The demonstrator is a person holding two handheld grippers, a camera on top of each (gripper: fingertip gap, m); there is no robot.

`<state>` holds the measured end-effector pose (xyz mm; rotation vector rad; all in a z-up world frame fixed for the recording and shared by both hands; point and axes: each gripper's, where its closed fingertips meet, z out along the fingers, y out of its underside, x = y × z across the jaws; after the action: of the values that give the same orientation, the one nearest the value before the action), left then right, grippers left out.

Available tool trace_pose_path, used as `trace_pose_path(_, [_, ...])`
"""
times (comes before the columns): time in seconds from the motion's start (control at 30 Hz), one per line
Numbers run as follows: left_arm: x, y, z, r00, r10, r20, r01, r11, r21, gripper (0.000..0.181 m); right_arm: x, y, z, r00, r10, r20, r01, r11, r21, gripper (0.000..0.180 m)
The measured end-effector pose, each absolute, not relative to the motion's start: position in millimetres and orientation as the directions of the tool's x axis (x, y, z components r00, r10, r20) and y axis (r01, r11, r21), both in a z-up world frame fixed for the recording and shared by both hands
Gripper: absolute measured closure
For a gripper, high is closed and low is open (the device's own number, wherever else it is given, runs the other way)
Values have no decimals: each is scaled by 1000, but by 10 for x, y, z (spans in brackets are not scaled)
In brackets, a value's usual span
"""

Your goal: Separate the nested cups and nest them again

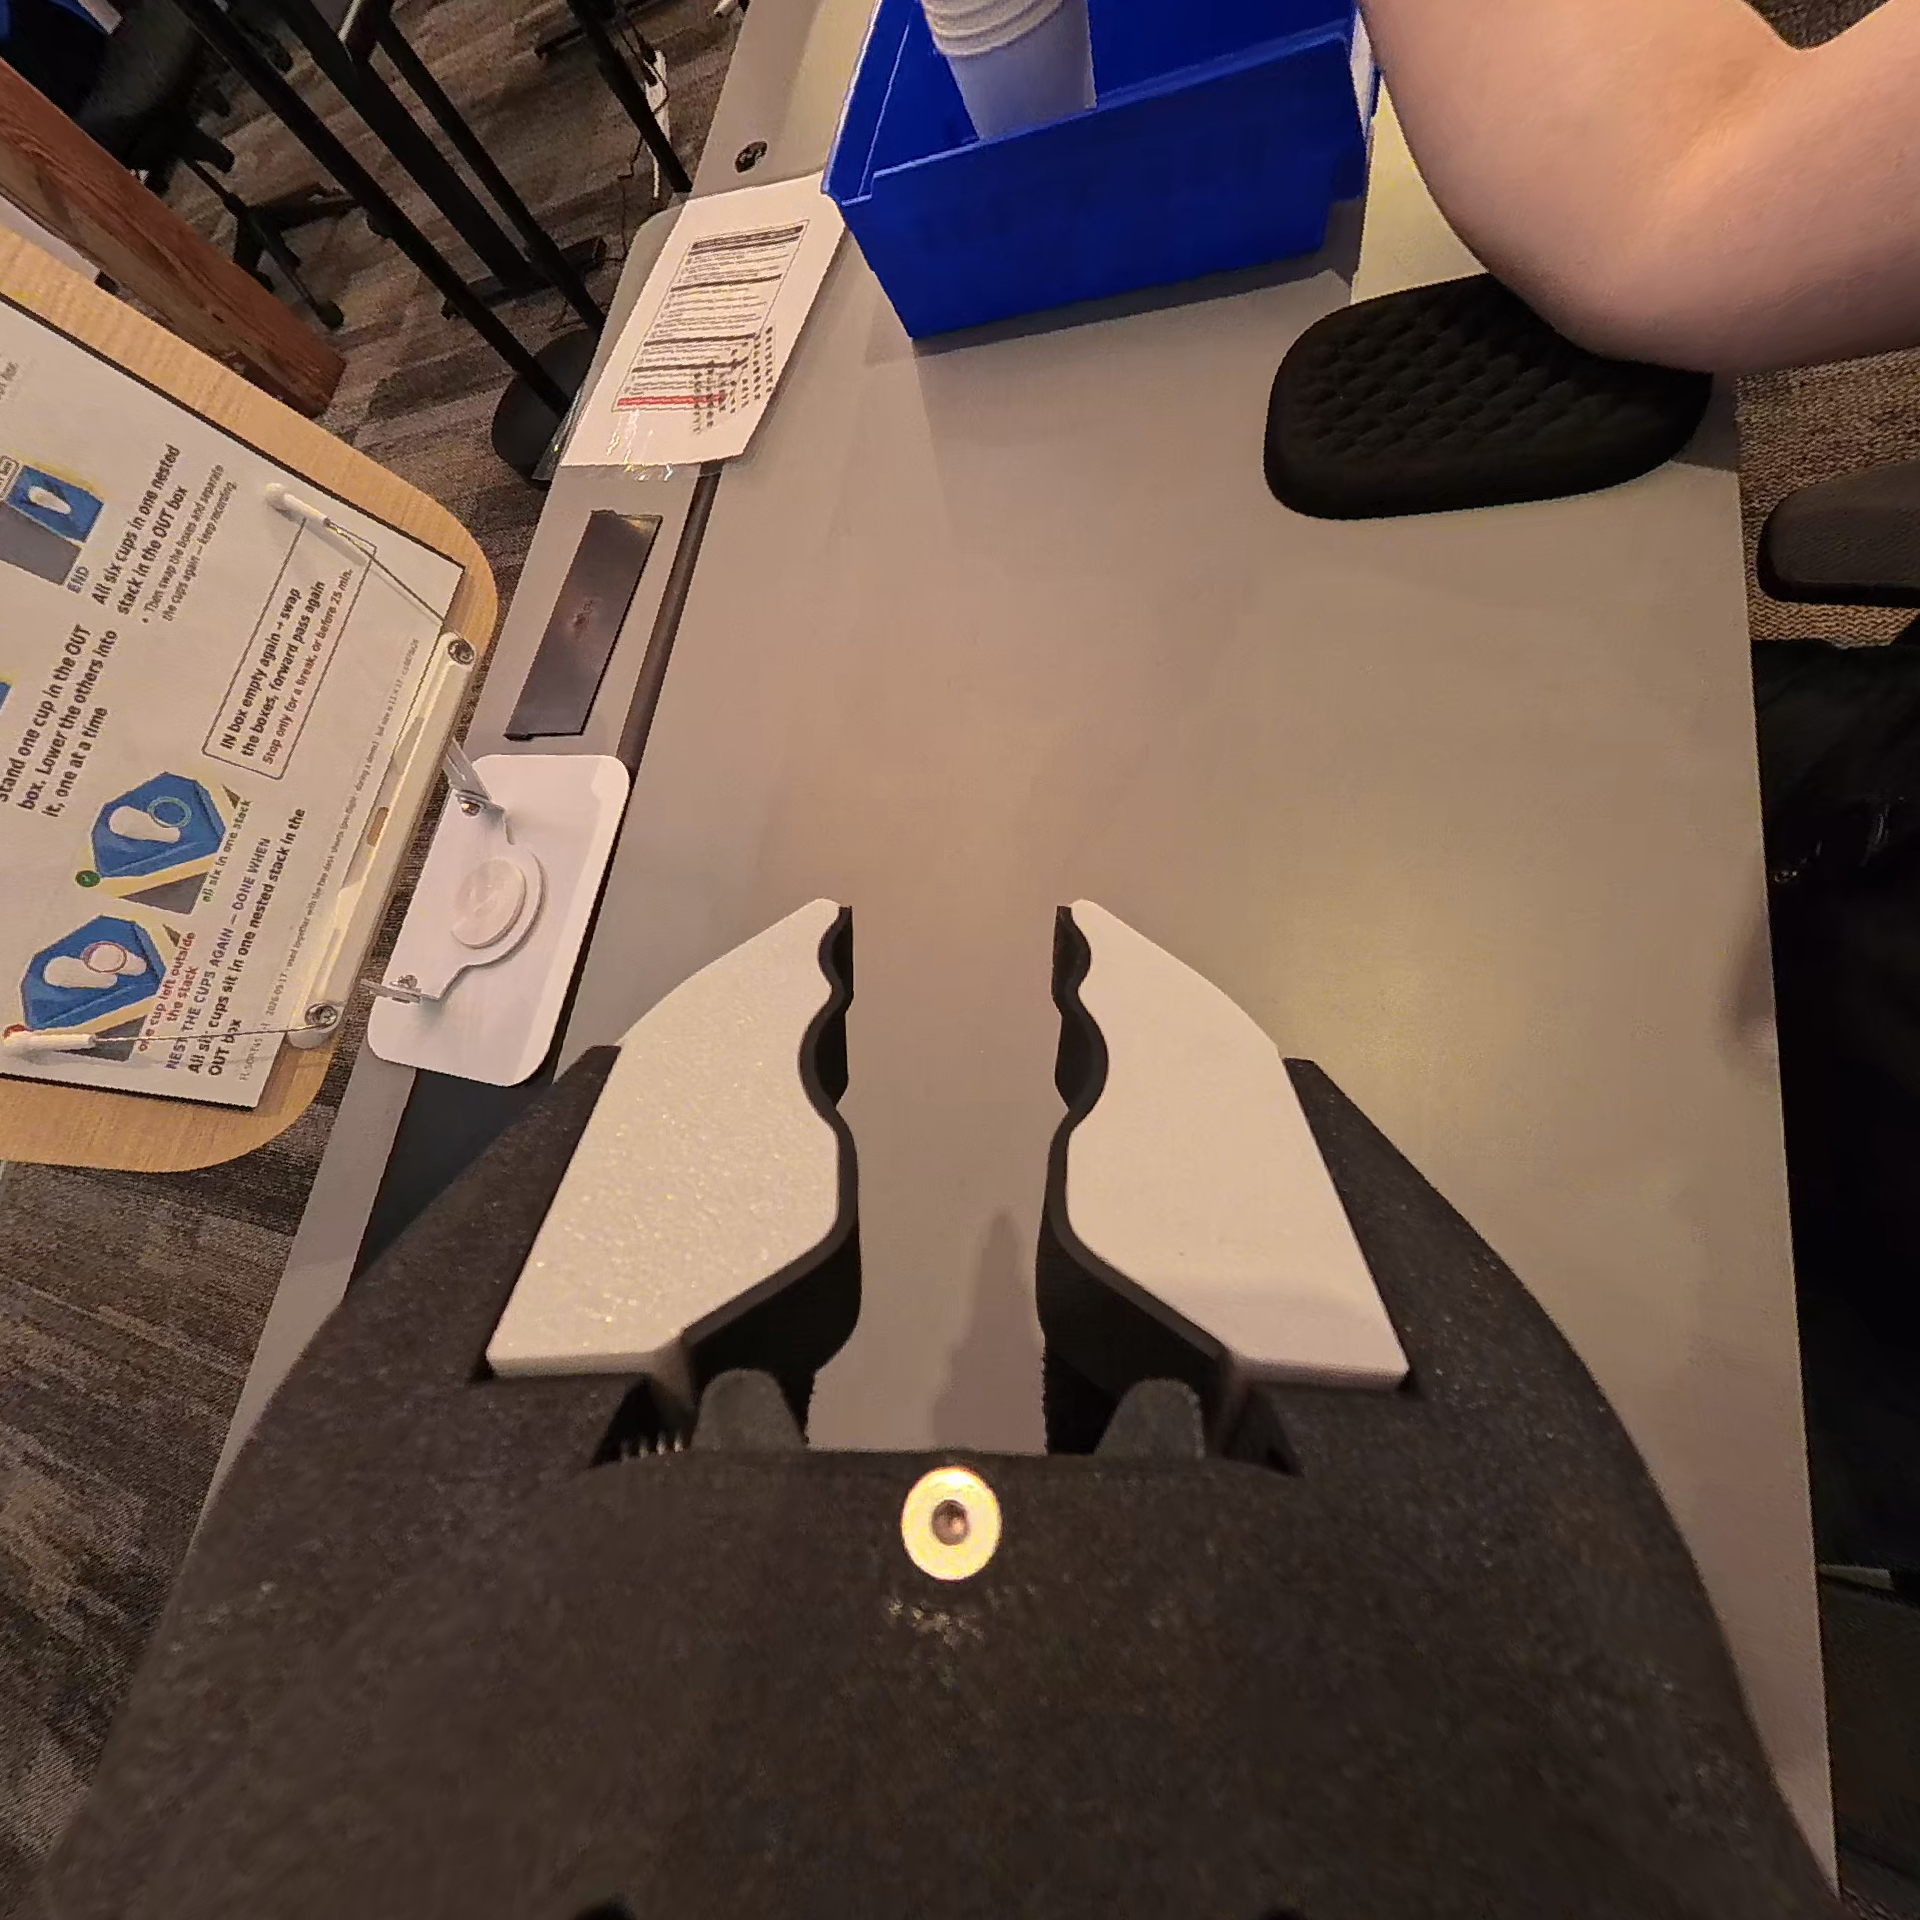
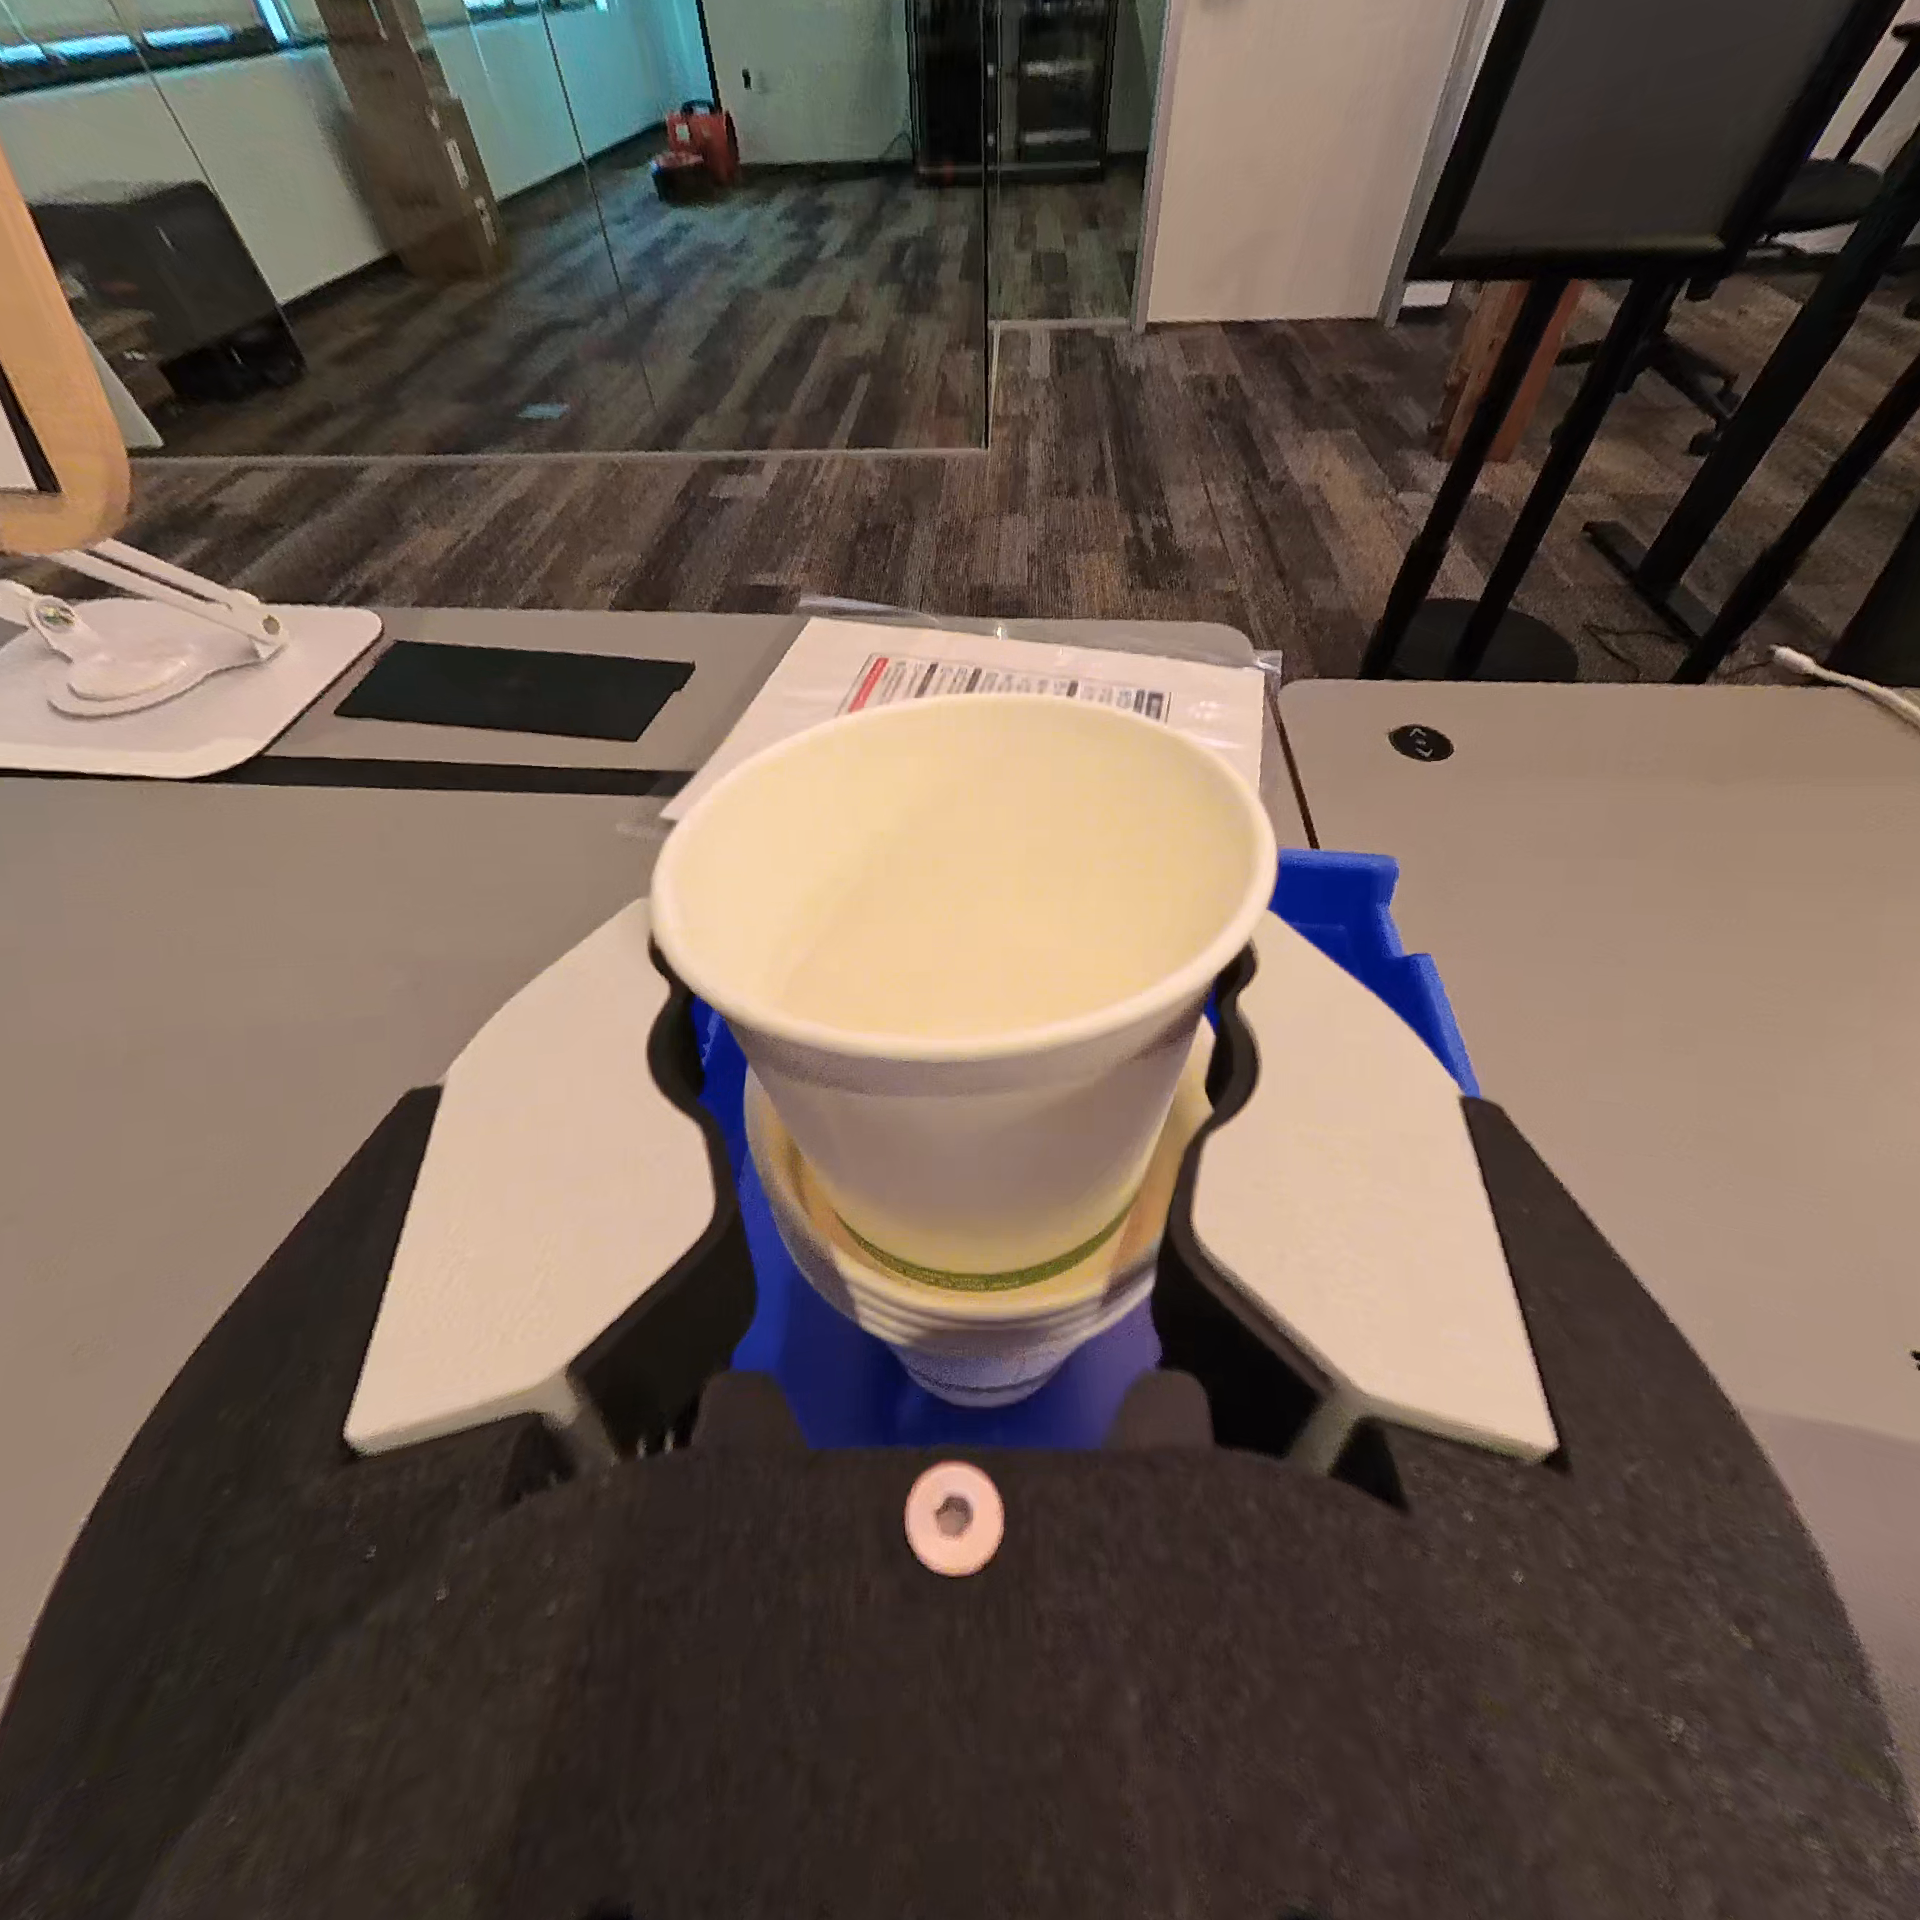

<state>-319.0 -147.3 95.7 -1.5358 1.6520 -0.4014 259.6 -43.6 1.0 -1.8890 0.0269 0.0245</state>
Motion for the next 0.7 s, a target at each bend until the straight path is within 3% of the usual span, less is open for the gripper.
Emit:
trace_pose_path(0.37, [-3139, -1506, 1002, 76, -931, -356, -670, 217, -710, 145, 2616, -605, -137, 998, -39, 39, 14, -507, -862, 76])
trace_pose_path(0.57, [-3148, -1498, 994, 79, -930, -359, -674, 215, -707, 145, 2576, -694, -62, 999, -33, 32, 10, -518, -856, 70])
trace_pose_path(0.7, [-3282, -1420, 1045, 125, -915, -383, -677, 204, -707, 145, 2417, -825, 272, 1000, 2, 17, 16, -449, -893, 71])
